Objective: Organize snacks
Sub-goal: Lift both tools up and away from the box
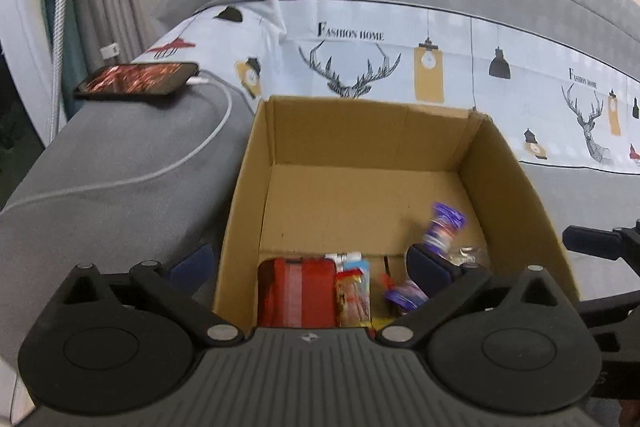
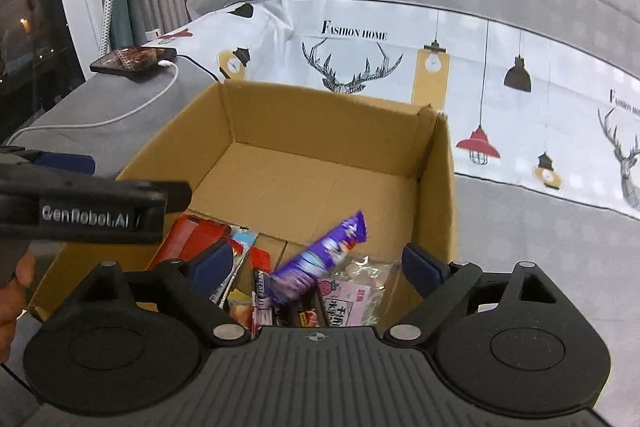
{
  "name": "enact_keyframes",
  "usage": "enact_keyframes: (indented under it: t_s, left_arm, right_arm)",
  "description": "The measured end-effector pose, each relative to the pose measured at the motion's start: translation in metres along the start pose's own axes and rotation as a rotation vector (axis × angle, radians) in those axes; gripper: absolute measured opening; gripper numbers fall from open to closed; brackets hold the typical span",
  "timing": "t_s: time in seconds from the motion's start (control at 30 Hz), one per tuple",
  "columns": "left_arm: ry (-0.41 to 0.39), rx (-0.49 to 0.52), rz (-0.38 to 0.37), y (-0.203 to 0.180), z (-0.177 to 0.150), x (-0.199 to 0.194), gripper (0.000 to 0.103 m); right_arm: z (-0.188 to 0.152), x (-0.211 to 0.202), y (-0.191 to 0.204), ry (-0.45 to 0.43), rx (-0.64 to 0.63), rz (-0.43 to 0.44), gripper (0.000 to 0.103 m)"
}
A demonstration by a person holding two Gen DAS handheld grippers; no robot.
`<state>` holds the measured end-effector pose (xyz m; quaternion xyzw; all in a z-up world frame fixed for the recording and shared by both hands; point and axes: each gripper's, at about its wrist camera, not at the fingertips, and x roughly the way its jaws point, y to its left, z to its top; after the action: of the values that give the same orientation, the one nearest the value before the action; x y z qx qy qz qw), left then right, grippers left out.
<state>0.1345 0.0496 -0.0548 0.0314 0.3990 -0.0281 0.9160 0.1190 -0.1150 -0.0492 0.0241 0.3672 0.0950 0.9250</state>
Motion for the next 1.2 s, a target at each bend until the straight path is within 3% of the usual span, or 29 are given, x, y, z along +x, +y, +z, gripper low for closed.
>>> enact_keyframes:
  t_s: [0.17, 0.6, 1.2]
  left_arm:
    - [0.025, -0.042, -0.010, 0.004, -0.008, -0.030, 0.103]
    - [0.031, -0.001, 0.023, -0.008, -0.039, -0.100, 0.103]
    - [0.000, 0.017, 0.063, -0.019, -0.071, -0.149, 0.103]
  right_arm:
    - [-0.002, -0.024, -0.001, 0.001, 0.025, 0.002, 0.097]
    - [-0.038, -0.112, 0.018, -0.104, 0.044, -0.048, 0.103]
    - [-0.075, -0.166, 0.025, -0.154, 0.043, -0.077, 0.103]
